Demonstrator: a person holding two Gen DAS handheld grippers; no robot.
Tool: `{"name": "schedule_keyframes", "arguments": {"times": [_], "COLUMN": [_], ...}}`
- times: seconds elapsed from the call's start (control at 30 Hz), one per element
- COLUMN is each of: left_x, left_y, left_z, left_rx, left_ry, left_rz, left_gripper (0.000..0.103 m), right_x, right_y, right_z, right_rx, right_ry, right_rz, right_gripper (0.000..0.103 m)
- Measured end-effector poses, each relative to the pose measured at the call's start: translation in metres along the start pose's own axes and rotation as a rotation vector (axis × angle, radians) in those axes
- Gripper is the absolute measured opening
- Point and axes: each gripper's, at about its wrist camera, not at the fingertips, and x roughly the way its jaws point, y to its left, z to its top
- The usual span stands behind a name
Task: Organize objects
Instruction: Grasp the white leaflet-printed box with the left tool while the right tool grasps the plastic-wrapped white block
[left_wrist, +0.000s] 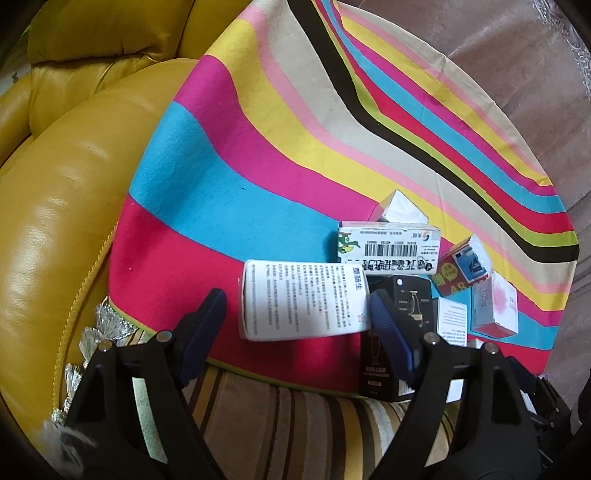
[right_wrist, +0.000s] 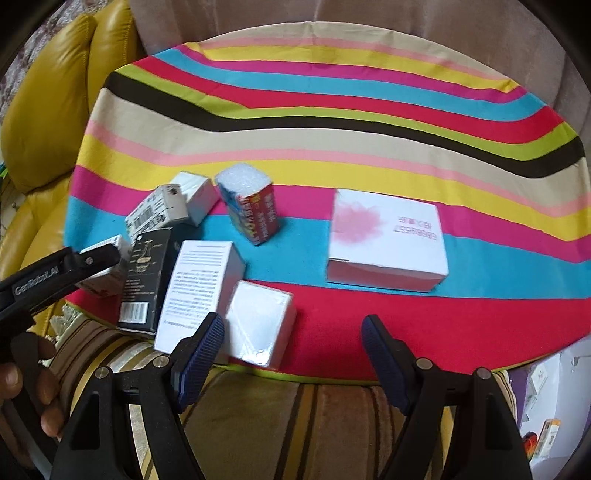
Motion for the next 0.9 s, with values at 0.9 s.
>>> {"name": "schedule_keyframes", "arguments": {"times": [0.9], "left_x": [0.001], "left_y": [-0.001], "left_z": [-0.001], "left_rx": [0.02], "left_ry": [-0.004], "left_rz": [0.0], "left_gripper": [0.083], "right_x": [0.019], "right_y": [-0.012], "right_z": [0.006], "right_rx": [0.033], "right_ry": [0.043], "right_rz": [-0.043], "right_gripper": [0.077]}}
